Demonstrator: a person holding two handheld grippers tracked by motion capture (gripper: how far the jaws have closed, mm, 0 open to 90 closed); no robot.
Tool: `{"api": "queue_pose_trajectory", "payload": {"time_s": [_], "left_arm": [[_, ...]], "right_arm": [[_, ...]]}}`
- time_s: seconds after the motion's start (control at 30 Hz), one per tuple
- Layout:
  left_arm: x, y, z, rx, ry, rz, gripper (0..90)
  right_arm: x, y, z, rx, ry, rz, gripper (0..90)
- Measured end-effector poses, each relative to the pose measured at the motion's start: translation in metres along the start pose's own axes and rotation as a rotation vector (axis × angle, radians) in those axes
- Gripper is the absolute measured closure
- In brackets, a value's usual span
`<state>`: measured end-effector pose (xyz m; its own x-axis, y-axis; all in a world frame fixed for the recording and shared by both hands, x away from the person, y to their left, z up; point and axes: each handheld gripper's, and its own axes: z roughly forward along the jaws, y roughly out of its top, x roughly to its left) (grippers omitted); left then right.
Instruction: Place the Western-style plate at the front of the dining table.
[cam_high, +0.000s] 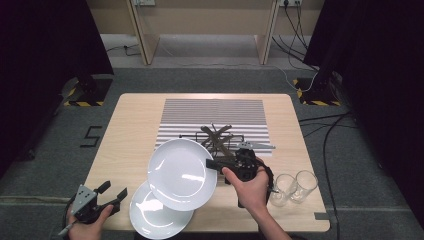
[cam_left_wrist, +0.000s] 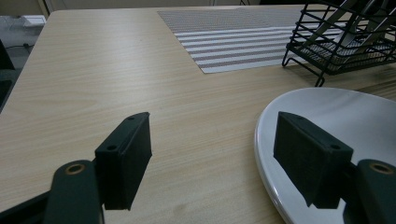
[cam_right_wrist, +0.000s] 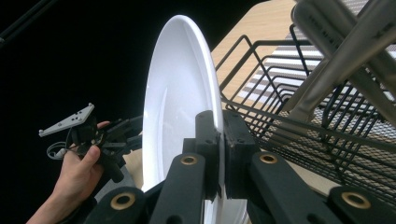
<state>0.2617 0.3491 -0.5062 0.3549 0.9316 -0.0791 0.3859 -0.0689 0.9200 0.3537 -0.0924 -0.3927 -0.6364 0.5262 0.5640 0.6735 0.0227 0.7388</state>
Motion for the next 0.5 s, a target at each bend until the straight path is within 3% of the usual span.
{"api": "queue_pose_trajectory", "payload": {"time_s": [0.5], "left_arm": [[-0.0046,0.0001,0.0022,0.006,-0.004,0.022,27.7]], "right_arm": [[-0.0013,0.0055,-0.0096,-0.032,-0.008,-0.004,86.8]]}}
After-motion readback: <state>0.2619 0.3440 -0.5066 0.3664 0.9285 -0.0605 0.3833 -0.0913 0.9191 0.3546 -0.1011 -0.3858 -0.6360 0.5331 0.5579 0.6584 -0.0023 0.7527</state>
